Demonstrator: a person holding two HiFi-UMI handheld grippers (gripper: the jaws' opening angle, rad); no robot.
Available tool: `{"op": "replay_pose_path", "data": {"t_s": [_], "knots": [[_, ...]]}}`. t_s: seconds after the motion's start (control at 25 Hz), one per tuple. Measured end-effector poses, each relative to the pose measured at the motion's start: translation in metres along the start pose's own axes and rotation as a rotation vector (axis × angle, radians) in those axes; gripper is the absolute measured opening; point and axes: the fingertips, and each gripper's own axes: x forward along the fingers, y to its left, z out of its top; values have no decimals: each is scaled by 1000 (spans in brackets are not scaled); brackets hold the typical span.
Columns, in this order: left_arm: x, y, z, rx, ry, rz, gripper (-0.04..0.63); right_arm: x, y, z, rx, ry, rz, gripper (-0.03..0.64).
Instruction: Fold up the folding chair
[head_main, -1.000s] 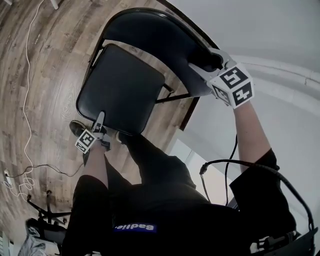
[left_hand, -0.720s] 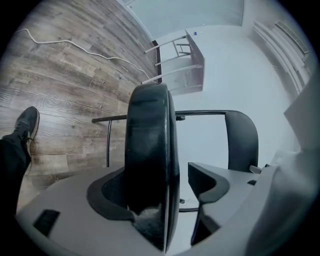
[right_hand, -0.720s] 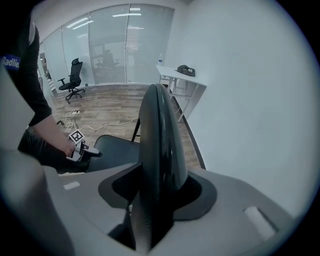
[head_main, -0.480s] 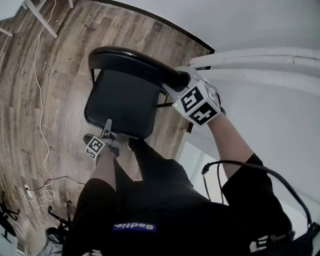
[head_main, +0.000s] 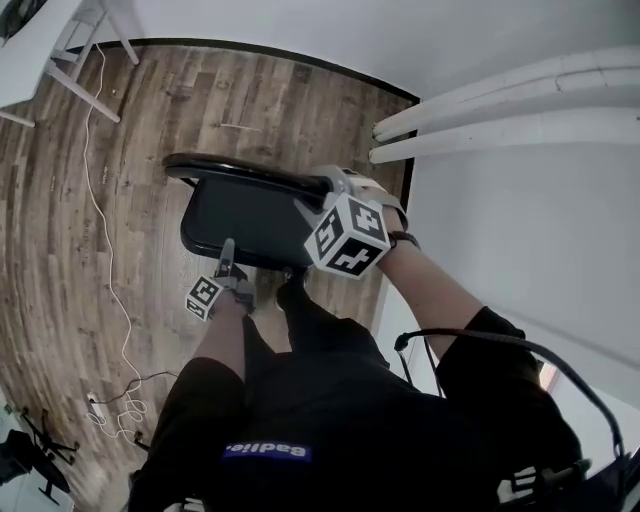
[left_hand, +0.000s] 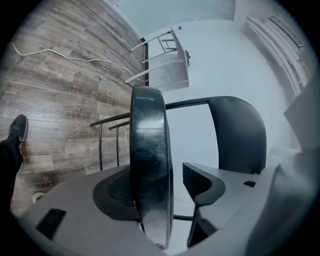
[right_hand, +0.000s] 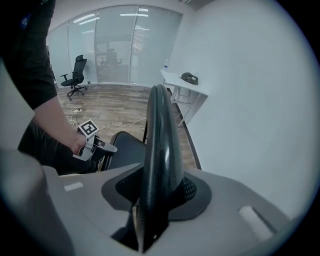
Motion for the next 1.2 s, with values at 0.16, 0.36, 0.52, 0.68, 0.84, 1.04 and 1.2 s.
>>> {"op": "replay_pose_path", "data": {"t_s": [0.16,0.36,0.52,0.68,0.84,1.04,1.2], "knots": [[12,-30,4,20,27,-10,281,-8,4,5,-4,-11,3,118],[24,-63,4,21,39,-22,276,-20,21,10,-25,-15,24,97],[42,-92,4,32,49,-49,259,-26,25,10,-29,-11,17,87],[57,-112,8,34,40,-60,224,-29,25,12,-28,-4,16,77],[71,-127,13,39,38,-64,216,-30,24,15,-11,3,22,66],[82,-137,15,41,46,-65,216,-30,26,17,-19,-4,52,54],[95,-153,16,51,53,-88,216,-31,35,17,-79,-12,61,56]]}}
